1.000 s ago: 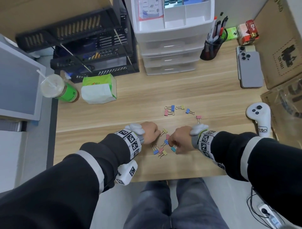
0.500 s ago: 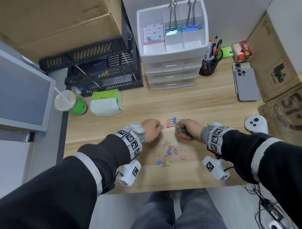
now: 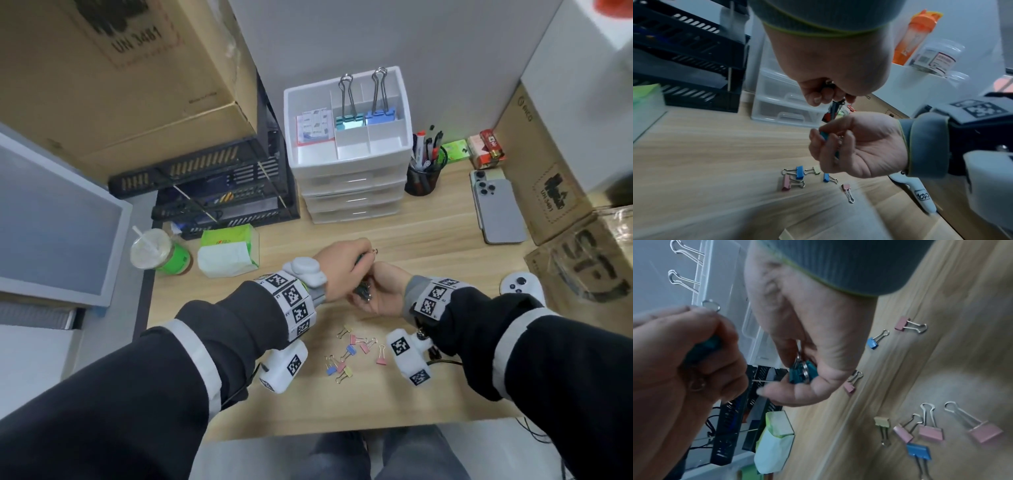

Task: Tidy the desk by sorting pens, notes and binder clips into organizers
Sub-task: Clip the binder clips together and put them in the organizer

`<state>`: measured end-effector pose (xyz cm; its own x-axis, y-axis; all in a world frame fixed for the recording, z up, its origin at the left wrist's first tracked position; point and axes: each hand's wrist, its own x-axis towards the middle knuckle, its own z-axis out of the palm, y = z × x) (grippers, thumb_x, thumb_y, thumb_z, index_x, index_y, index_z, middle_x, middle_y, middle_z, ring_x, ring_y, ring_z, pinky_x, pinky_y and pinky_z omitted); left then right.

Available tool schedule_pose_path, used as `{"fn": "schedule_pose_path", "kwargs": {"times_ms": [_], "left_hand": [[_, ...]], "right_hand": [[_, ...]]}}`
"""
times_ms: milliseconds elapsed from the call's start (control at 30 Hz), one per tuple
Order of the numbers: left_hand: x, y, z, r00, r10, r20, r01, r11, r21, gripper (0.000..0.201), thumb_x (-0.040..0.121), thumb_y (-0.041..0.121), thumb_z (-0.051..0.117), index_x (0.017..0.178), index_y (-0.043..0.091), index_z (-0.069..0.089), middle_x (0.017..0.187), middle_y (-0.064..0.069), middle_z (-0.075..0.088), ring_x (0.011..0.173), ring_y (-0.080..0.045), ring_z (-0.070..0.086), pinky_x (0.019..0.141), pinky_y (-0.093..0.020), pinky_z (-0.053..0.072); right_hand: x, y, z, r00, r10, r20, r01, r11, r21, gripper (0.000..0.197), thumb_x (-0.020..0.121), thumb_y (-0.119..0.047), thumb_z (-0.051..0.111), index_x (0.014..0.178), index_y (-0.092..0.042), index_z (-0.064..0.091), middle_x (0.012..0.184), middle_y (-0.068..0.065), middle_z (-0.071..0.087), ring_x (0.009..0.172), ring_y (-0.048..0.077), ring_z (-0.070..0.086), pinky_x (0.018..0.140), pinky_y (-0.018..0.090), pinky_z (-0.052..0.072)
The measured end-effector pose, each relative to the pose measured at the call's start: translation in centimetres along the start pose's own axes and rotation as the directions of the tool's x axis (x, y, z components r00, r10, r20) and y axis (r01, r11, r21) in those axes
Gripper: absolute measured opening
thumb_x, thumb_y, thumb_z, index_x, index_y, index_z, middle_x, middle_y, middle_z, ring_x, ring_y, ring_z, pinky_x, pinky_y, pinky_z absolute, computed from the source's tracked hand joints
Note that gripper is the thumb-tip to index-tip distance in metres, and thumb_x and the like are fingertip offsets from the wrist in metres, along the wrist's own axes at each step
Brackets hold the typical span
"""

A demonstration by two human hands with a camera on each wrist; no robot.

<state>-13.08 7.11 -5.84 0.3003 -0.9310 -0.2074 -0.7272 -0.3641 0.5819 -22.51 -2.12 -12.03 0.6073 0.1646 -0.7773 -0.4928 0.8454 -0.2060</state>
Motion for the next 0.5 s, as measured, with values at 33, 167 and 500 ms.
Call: {"fn": "schedule_pose_path", "kwargs": {"times_ms": [33,167,500], "left_hand": [[0.2,0.2,0.1,1.0,0.0,-0.003,0.0,1.0,-0.015,0.021,0.102,0.025,0.045,0.084,0.015,0.05,0.076,-0.003,0.06,0.071,-0.027,0.054,0.067,-0.039,0.046],[1.2,0.6,-0.1,0.995,-0.072,-0.074,0.06,0.985,-0.16,0.021,0.096,0.023,0.045,0.088,0.011,0.061,0.081,-0.005,0.065,0.078,-0.027,0.058,0.073,-0.039,0.048],[1.9,0.8,-1.6,0.982,-0.158,-0.105,0.129,0.963,-0.235,0.035,0.088,0.035,0.049,0.071,0.01,0.069,0.069,-0.01,0.067,0.07,-0.027,0.061,0.067,-0.045,0.053]], "right_hand": [[-0.1,-0.1,0.3,1.0,-0.027,-0.004,0.027,0.999,0.021,0.028,0.103,-0.029,0.044,0.096,-0.008,0.061,0.08,0.008,0.063,0.067,0.018,0.066,0.054,0.025,0.059],[-0.3,-0.9,0.9,0.996,-0.087,0.013,0.086,0.992,0.088,0.033,0.104,-0.037,0.042,0.104,-0.011,0.062,0.087,0.008,0.068,0.076,0.019,0.068,0.063,0.029,0.061],[-0.9,-3.6,1.3,0.996,-0.08,-0.039,0.085,0.985,0.15,0.029,0.102,-0.021,0.043,0.09,-0.003,0.063,0.07,0.011,0.067,0.055,0.02,0.067,0.05,0.022,0.056]]}}
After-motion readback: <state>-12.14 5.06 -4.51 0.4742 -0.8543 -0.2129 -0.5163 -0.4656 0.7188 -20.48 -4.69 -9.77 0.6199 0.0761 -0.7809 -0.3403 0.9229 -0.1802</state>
